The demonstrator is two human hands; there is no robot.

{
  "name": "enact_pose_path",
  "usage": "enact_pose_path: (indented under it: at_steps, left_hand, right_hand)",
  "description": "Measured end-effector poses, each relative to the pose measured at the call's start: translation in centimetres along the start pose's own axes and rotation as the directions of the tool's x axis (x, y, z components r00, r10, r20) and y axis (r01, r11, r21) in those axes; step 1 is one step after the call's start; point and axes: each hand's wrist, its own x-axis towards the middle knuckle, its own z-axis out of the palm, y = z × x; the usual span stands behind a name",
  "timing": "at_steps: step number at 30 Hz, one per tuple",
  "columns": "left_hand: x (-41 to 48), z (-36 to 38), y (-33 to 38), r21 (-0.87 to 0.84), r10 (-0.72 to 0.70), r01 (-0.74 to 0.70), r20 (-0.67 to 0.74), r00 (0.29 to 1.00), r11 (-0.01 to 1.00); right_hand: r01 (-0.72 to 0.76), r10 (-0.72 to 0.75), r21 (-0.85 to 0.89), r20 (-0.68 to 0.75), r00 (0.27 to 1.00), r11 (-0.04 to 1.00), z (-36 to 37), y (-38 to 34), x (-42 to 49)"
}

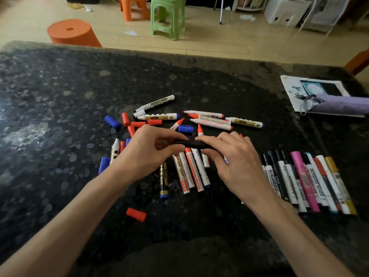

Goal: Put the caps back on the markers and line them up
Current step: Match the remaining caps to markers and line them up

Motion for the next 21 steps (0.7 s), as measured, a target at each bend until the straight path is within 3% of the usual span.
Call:
enact_pose_path:
  at_steps: [7, 10, 13, 15, 17, 21]
  left_hand:
    - [-0.7, 0.4, 0.2, 0.060, 0.079, -0.073, -0.109, 0.991, 0.996]
    - [-0.8, 0.2, 0.3, 0.090, 0.102, -0.090, -0.134, 0.986, 0.992]
    - [-0.5, -0.1, 0.2, 0.205, 0.105, -0.099, -0.018, 0.994, 0.974]
    - [-0.1, -0.6, -0.2, 0.248, 0.064, -0.060, -0.008, 0.998, 0.967]
    - [0.2, -1.7, -1.0, 0.280, -0.010, 0.028, -0.065, 0.998, 0.960]
    - [-0.5, -3.4, -2.2, 0.479, -0.117, 0.145, -0.088, 0.989, 0.866]
  right_hand:
    - [-0.026, 0.027, 0.045, -0.035, 0.999, 0.999, 0.4, -0.6, -0.3]
    - [-0.090, 0.085, 0.113, 0.043, 0.995, 0.990, 0.1, -0.9, -0.3]
    - [-0.128, 0.089, 0.171, 0.222, 0.971, 0.977, -0.6, -0.5, 0.2]
    - [-0.161, 0.118, 0.165, 0.244, 0.963, 0.973, -1.1, 0.0, 0.4]
    - [-0.221, 0.196, 0.139, 0.173, 0.965, 0.965, -1.5, 0.9, 0.4]
    - [-0.377, 0.361, 0.108, 0.144, 0.922, 0.920, -2.0, 2.5, 0.2]
